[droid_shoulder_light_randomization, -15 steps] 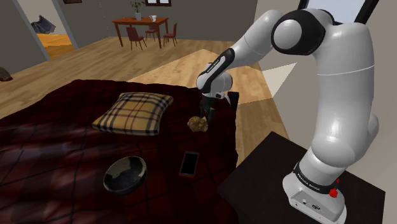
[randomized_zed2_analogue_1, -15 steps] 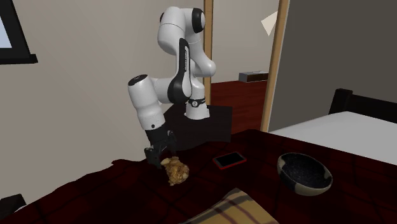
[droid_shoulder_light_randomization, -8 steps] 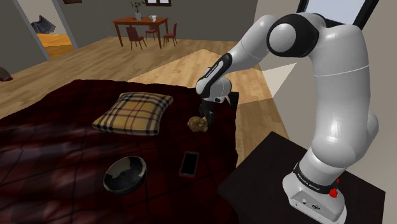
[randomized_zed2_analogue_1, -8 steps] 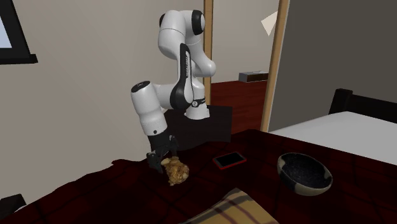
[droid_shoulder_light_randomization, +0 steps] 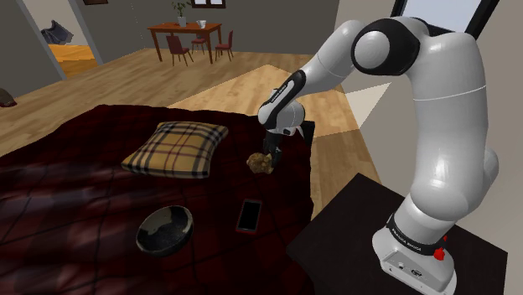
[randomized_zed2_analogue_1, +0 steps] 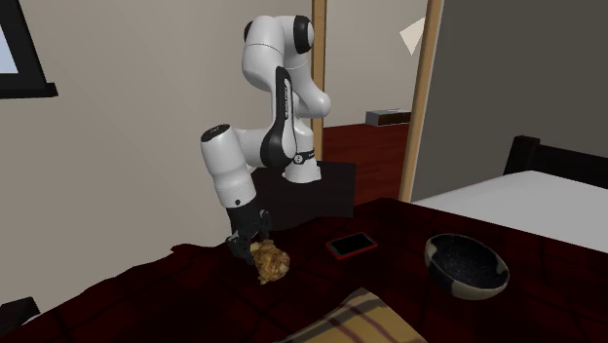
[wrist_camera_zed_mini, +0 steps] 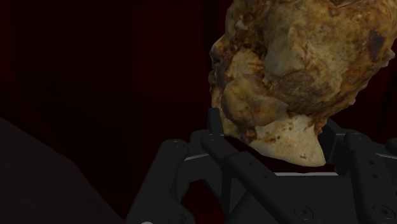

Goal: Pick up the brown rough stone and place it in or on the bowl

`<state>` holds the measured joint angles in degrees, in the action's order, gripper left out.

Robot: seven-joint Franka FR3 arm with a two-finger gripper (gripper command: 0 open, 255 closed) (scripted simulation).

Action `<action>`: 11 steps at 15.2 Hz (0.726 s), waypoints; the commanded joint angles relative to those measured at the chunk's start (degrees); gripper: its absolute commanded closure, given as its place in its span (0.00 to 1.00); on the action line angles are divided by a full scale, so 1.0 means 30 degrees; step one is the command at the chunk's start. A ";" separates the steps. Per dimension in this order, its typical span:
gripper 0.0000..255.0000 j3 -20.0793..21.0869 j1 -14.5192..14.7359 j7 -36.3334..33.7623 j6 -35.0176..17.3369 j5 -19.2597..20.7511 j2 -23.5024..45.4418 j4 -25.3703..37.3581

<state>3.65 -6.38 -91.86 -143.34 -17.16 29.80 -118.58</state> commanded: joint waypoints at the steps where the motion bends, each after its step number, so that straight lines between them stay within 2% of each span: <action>1: 1.00 -0.0002 -0.0001 0.0000 -0.0002 0.0000 -0.0001 0.0001; 6: 1.00 -0.0001 0.0000 0.0000 -0.0008 -0.0001 0.0003 0.0002; 11: 1.00 -0.0102 0.0046 -0.0288 0.0905 0.0177 -0.1094 -0.0167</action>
<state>3.40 -6.29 -92.51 -141.22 -16.75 27.09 -119.14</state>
